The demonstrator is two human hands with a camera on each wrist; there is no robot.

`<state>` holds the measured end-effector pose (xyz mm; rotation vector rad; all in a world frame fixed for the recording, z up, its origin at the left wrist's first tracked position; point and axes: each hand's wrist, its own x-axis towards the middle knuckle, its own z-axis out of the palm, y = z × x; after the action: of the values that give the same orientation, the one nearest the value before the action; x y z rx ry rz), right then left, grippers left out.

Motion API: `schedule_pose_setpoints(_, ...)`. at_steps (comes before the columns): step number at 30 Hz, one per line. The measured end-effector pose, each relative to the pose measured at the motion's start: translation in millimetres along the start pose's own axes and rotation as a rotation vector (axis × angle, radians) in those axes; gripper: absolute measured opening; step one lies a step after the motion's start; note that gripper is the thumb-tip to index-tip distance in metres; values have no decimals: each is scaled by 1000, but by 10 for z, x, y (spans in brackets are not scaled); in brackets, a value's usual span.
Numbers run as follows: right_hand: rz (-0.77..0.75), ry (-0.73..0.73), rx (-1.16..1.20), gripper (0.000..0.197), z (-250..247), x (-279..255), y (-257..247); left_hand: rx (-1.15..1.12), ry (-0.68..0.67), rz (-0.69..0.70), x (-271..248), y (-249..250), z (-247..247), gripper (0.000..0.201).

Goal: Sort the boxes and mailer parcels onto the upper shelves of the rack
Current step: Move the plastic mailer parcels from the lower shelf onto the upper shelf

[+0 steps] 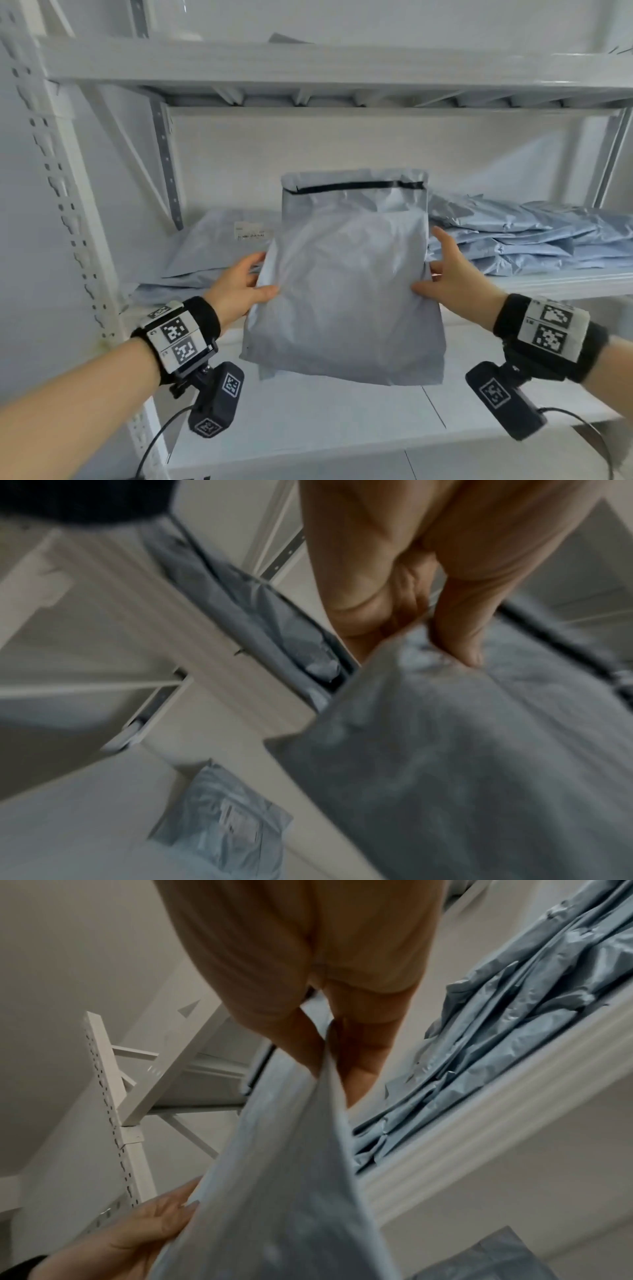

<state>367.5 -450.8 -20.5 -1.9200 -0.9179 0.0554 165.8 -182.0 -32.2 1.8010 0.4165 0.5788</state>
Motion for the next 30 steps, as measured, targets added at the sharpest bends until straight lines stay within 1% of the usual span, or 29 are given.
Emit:
schedule_pose_setpoints(1, -11, 12, -18, 86, -13, 92, -40, 7, -14, 16, 52, 47, -34, 75)
schedule_pose_setpoints(2, -18, 14, -62, 74, -22, 182, -74, 20, -29, 24, 95, 91, -57, 78)
schedule_pose_setpoints(3, -28, 9, -141, 60, -31, 291, -109, 45, -39, 32, 150, 129, -80, 73)
schedule_pose_setpoints(4, -41, 1, -240, 46, -33, 392, -138, 91, -43, 37, 205, 165, -94, 64)
schedule_pose_setpoints(5, -56, -6, -321, 35, -31, 491, -161, 143, -44, 37, 265, 201, -106, 54)
schedule_pose_setpoints(6, -63, -13, -362, 30, -29, 588, -179, 182, -53, 27, 330, 236, -116, 47)
schedule_pose_setpoints(8, -60, -45, -357, 32, -29, 770, -223, 205, -78, -29, 467, 307, -131, 45)
schedule_pose_setpoints(11, -95, -162, -350, 45, -72, 1045, -319, 241, -72, -61, 733, 440, -167, 49)
schedule_pose_setpoints(14, -83, -285, -477, 59, -123, 1415, -396, 309, -78, -70, 1052, 576, -189, 59)
schedule_pose_setpoints(15, -64, -321, -505, 60, -129, 1557, -413, 344, -83, -71, 1166, 607, -185, 61)
schedule_pose_setpoints(18, -37, -400, -543, 40, -90, 1999, -409, 529, -56, -79, 1485, 629, -135, 63)
schedule_pose_setpoints(20, -46, -423, -581, 38, -15, 2247, -390, 606, -25, -103, 1678, 590, -103, 63)
schedule_pose_setpoints(21, -56, -434, -603, 41, 34, 2360, -367, 636, -10, -119, 1766, 556, -94, 64)
schedule_pose_setpoints(24, -58, -479, -669, 61, 196, 2658, -260, 718, 24, -162, 1986, 434, -84, 64)
schedule_pose_setpoints(25, -53, -494, -678, 65, 247, 2730, -224, 736, 35, -172, 2042, 394, -87, 64)
schedule_pose_setpoints(30, -32, -560, -686, 68, 462, 2966, -61, 799, 40, -222, 2258, 210, -118, 64)
